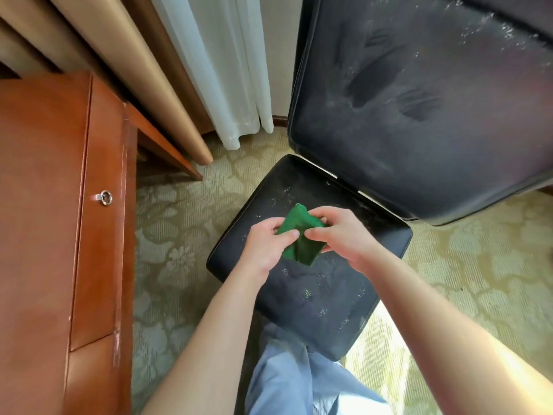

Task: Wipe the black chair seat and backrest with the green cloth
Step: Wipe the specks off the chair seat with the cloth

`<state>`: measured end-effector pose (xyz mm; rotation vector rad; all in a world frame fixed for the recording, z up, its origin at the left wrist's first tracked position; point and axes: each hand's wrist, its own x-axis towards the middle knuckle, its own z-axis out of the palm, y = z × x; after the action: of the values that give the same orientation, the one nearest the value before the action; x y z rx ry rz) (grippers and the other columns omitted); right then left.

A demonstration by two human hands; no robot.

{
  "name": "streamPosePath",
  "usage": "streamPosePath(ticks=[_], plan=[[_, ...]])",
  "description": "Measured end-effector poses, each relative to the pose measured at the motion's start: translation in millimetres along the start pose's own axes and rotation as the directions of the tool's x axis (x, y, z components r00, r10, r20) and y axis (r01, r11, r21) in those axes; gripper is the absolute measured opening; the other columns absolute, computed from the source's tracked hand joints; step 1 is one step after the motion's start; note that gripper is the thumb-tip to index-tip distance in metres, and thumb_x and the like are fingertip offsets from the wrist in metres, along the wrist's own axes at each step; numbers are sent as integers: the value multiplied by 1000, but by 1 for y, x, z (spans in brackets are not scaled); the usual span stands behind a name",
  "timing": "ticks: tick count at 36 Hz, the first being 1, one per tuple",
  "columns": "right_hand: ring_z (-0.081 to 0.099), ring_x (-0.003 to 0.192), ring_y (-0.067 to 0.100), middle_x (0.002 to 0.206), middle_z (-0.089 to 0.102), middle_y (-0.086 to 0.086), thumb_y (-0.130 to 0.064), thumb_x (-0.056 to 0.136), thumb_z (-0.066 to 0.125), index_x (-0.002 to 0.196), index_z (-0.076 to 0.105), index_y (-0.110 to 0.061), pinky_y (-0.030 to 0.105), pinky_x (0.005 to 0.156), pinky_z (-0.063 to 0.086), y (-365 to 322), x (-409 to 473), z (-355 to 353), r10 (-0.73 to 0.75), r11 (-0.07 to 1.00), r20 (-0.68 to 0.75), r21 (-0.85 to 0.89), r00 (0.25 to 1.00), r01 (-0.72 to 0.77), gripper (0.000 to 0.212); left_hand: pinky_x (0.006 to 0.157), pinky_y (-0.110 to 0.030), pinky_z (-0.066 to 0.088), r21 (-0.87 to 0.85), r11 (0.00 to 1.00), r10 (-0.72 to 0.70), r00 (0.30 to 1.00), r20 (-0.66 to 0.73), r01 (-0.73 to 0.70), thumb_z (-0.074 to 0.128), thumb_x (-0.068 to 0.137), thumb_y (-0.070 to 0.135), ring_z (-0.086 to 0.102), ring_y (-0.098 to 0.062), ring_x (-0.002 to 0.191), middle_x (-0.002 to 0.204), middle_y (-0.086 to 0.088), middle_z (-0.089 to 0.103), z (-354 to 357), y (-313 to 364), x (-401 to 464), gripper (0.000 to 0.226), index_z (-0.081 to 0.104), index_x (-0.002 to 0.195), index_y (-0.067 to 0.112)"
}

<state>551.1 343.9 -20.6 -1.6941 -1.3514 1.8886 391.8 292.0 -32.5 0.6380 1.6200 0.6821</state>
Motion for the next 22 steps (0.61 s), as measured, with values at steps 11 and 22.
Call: streamPosePath(ticks=[11,22], plan=[[71,99,21,113,70,4,-28,84,74,134,49,-19,41,92,55,41,95,18,269,929,-7,265,963,-258,57,79,-39,60,-188,979,-48,987,154,77,59,97,3,73,-24,102,111,-5,76,-26,-14,103,27,62,122,15],[67,109,28,123,67,11,-22,92,63,125,59,-18,41,77,56,77,175,23,202,780,233,549,951,-300,34,75,-32,59,-77,997,35,999,41,-31,64,94,3,75,-18,89,96,0,78,-17,-43,188,23,66,106,23]])
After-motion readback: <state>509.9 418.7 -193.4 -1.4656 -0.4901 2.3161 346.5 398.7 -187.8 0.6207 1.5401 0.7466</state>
